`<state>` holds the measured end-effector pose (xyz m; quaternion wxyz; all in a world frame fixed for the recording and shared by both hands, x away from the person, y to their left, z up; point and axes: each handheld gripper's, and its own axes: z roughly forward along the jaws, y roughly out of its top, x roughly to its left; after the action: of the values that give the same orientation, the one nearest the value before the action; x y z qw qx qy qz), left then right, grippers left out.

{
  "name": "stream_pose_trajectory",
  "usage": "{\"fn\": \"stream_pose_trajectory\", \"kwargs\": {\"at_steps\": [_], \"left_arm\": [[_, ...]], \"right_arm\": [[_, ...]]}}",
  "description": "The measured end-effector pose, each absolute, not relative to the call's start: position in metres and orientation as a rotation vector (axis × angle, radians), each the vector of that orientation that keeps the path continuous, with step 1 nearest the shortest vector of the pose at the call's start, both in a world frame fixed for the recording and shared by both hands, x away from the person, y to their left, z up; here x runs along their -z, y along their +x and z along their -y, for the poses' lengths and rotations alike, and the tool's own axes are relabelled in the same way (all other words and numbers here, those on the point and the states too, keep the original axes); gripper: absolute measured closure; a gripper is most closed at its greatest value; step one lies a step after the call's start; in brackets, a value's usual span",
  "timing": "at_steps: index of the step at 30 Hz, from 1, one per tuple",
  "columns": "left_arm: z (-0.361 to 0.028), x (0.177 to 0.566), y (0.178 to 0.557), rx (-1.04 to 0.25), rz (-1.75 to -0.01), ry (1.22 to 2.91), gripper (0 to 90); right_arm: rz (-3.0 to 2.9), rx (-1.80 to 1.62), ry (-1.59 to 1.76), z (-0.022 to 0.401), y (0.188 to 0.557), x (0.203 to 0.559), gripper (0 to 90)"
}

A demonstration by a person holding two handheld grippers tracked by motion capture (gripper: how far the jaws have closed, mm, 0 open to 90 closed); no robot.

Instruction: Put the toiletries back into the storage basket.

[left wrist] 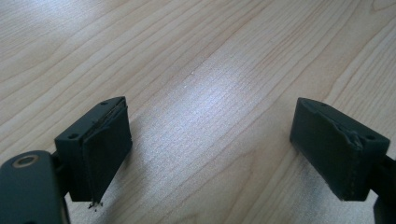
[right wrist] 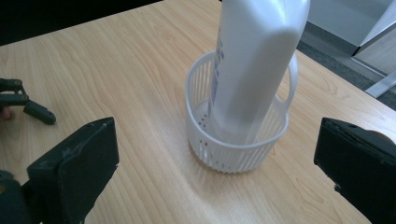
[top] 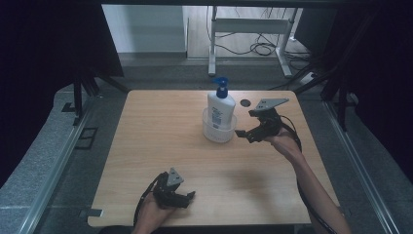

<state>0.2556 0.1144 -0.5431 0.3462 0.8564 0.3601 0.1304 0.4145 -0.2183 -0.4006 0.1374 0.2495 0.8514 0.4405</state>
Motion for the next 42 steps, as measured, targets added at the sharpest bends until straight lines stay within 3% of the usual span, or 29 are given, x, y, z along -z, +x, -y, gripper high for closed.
{"fn": "stream_pose_trajectory", "kwargs": {"at_steps": [21,42], "left_arm": [[-0.114,0.543,0.256,-0.339,-0.936,2.222,11.9],[-0.114,0.543,0.255,-0.338,-0.938,2.221,12.0]], "right_arm": [[-2.44,-1.208,0.735,0.252,0.375,0.416,0.0],[-2.422,-1.162,0.805,0.282,0.336,0.459,0.0]]}}
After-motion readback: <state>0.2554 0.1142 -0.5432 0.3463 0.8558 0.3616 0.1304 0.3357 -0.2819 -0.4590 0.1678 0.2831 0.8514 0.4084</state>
